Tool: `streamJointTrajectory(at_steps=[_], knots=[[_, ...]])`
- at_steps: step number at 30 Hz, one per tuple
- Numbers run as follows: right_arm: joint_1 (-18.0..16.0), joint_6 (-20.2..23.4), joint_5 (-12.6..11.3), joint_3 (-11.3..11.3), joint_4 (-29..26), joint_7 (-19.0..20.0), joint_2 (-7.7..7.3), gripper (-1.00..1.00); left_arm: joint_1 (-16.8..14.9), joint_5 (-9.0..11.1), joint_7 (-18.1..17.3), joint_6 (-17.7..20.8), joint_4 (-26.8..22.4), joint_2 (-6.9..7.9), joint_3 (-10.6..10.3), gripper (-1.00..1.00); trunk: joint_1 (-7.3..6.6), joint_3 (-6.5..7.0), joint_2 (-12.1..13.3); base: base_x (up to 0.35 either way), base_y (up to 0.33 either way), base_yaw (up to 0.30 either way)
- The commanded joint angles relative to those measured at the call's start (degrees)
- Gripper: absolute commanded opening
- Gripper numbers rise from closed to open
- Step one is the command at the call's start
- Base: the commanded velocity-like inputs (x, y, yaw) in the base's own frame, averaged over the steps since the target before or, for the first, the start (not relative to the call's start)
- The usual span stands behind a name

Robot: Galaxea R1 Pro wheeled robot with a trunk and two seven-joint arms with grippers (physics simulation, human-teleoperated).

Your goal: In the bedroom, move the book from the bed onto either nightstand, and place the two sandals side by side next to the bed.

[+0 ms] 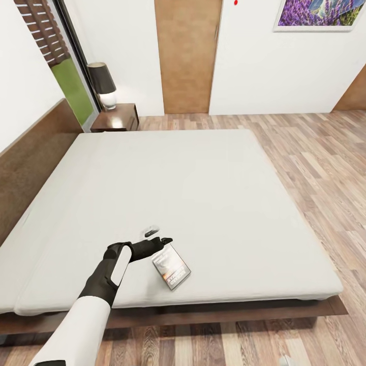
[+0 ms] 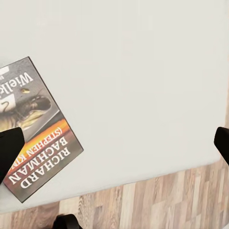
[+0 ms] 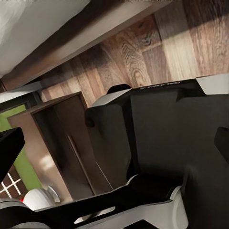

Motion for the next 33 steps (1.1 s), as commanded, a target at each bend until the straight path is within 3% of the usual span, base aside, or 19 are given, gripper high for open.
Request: streamJointTrajectory(at_steps=[1,33], knots=[[-0.03,0.37,0.58,-0.5,-0.08,0.3,0.02,1.0,-0.04,-0.04,-0.24,0.41,-0.03,-0.08,0.29,1.0,0.24,-0.25,-0.49,0.0,0.0,0.0],[-0.03,-0.02,0.59,-0.5,-0.08,0.3,0.03,1.0,-0.04,-0.04,-0.24,0.41,-0.03,-0.08,0.29,1.0,7.27,-6.0,-13.32,0.0,0.0,0.0]])
